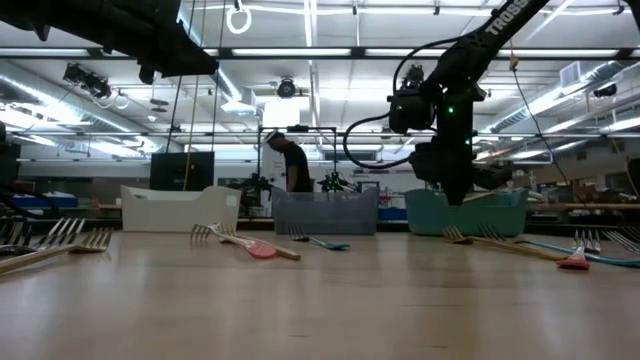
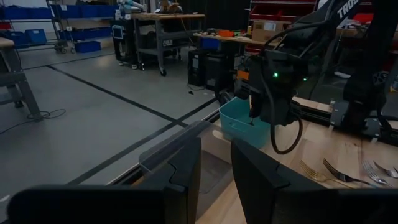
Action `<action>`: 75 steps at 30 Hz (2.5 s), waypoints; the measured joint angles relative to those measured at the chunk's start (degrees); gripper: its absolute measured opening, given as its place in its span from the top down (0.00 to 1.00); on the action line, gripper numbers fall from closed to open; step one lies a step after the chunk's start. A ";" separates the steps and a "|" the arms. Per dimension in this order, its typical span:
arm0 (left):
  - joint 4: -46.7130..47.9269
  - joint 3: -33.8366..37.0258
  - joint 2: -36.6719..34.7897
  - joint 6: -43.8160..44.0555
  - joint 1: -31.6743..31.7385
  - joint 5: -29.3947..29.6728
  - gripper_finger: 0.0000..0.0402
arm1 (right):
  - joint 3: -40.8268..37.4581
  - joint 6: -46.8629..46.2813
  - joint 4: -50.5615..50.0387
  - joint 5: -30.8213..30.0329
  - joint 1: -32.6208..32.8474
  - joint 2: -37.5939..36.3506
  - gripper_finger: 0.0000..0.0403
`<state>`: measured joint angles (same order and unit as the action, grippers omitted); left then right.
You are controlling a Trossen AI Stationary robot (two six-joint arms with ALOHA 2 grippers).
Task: Sort silverware by color (type)
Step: Put the gold fork into the green bin
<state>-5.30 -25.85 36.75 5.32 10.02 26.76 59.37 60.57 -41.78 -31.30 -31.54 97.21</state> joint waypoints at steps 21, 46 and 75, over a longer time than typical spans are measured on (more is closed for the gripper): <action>0.02 0.00 0.00 -0.07 -0.02 0.00 0.76 | 0.00 -2.23 1.26 8.71 -3.23 0.00 0.93; 0.04 0.00 -0.01 -0.04 0.00 0.00 0.76 | 0.00 3.75 -1.96 -1.63 -4.09 0.00 0.59; 0.98 -0.02 0.00 -4.10 -0.04 -10.51 0.76 | 0.74 -14.63 -5.91 4.46 2.37 -10.38 0.59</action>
<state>-4.32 -25.87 36.75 1.22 9.98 16.25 60.12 45.94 -47.69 -26.84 -29.16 86.82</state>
